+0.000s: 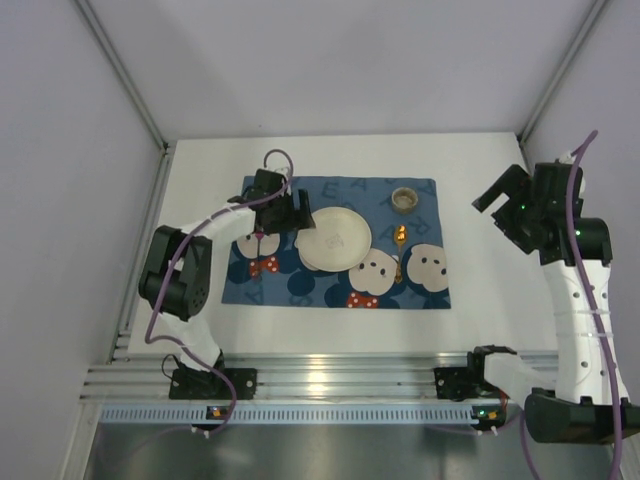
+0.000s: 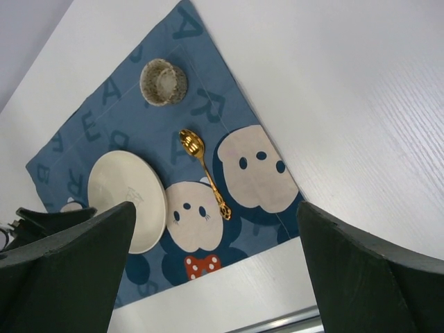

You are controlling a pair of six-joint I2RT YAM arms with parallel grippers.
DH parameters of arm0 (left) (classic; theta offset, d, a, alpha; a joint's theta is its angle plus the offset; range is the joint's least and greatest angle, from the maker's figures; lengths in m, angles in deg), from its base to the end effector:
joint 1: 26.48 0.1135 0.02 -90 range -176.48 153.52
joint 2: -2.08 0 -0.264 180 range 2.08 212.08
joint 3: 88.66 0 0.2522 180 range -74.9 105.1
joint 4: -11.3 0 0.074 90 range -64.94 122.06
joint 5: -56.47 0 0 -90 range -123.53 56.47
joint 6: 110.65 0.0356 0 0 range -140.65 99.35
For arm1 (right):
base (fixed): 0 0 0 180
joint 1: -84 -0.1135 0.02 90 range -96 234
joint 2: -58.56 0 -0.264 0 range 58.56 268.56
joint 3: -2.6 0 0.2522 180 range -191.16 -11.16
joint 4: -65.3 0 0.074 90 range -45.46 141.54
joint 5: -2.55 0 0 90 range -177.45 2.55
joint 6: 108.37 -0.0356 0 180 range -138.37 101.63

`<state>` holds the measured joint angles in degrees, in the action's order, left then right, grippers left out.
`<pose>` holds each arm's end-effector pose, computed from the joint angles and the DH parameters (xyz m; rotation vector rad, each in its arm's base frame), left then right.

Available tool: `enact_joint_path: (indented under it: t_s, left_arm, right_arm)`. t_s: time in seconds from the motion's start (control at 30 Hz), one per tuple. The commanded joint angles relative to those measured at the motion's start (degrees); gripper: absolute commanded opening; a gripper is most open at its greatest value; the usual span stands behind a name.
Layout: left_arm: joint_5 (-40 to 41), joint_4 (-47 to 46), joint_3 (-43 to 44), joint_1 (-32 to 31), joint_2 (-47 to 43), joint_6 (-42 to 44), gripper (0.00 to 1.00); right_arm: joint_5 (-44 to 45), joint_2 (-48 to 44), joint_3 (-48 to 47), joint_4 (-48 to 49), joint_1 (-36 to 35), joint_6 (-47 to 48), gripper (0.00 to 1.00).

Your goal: Set the dinner table for one person

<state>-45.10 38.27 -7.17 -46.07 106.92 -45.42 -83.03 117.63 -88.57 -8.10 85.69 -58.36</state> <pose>0.3638 -0.1370 0.1849 -0.0218 2.5148 -0.5781 0.1801 -0.0081 0.4017 0.8566 2.1373 0.2579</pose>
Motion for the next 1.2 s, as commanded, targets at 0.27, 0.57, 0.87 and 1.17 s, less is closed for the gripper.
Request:
enact_joint_path:
  t_s: [0.27,0.57,0.87,1.17]
  left_arm:
    - [15.7,-5.4,-3.6,0.3,-17.2,3.3,0.98]
    - [20.7,-7.1,-8.6,0.4,-19.3,5.5,0.98]
    - [21.9,-6.5,-14.3,0.4,-28.7,2.4,0.98]
    - [24.9,-9.7,-23.9,0.2,-45.9,3.1,0.99]
  right_arm:
    - [-9.5,-8.3,2.0,15.2,0.4,5.3,1.00]
    - [-9.2,-15.9,7.6,16.8,0.4,7.9,1.00]
    - [-11.0,-17.3,9.3,16.8,-0.7,8.4,1.00]
    - [-18.5,-25.4,17.8,16.3,-9.4,0.3,1.00]
